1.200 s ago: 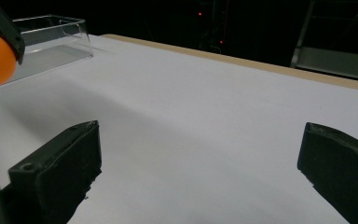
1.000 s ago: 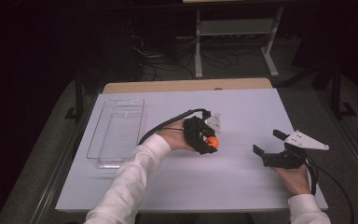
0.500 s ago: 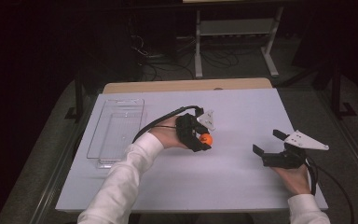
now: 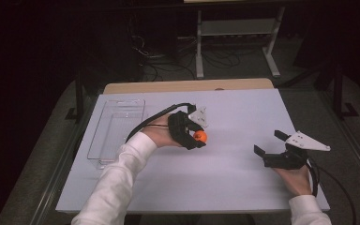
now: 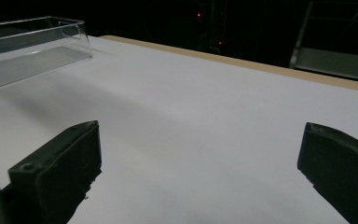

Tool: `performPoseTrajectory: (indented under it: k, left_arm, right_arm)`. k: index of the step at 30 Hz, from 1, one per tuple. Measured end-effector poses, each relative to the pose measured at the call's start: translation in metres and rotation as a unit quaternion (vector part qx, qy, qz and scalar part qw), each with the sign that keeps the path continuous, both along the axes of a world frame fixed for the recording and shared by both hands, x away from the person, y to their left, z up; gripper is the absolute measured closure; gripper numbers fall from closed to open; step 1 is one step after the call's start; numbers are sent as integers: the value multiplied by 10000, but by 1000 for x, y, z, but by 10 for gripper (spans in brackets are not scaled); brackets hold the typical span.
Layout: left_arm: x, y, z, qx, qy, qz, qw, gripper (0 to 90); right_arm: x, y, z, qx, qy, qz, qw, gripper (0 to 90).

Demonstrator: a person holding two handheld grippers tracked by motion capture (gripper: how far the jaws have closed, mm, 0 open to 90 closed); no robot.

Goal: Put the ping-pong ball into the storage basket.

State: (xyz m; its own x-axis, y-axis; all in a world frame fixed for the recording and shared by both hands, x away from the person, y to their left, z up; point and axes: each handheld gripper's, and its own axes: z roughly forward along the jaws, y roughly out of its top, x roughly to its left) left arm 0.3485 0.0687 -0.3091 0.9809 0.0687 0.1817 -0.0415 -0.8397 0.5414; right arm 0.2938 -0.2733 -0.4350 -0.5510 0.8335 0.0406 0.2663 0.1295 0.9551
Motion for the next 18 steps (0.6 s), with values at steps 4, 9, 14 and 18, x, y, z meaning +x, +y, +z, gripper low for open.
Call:
performPoseTrajectory:
  k: [4,9,14,18]
  left_arm:
    - [0,7,5,-34,-44,74,10000,512]
    - [0,18,11,-107,-95,126,9998,512]
    - [-1,30,14,-44,-137,219,9997,512]
    - [0,39,16,-40,-160,298,9994,513]
  right_arm:
    - [0,0,0,-7,9,8,10000,0]
    - [0,0,0,15,20,3,10000,0]
    - [0,-1,0,20,21,-1,10000,0]
    - [0,0,0,3,34,4,10000,0]
